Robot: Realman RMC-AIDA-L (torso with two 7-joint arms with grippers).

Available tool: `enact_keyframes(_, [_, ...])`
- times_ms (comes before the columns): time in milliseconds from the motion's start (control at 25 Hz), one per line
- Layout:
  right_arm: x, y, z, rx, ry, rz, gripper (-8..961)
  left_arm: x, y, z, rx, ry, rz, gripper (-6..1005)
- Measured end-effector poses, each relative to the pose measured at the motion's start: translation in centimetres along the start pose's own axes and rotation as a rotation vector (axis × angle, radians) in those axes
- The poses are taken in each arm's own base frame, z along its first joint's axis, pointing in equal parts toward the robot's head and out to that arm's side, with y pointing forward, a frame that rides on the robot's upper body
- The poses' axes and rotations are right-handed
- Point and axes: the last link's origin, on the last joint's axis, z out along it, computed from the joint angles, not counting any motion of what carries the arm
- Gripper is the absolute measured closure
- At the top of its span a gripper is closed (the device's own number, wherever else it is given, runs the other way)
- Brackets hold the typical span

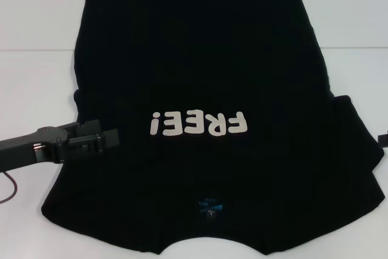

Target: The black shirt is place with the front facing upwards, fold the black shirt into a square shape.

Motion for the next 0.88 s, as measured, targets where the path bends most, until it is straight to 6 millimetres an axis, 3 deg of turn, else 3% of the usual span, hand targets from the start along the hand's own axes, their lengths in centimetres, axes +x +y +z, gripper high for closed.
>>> enact_keyframes(520, [0.1, 0.2, 2.7, 0.058, 0.012, 0.017, 93, 0.0, 0.2, 0.4, -0.007, 0.006, -0.011, 96])
enact_keyframes(880, [-0.3, 0.6, 3.0, 0.053, 0.000, 0.020, 128, -0.1, 0.2, 0.4, -0.008, 0.007, -0.015, 96])
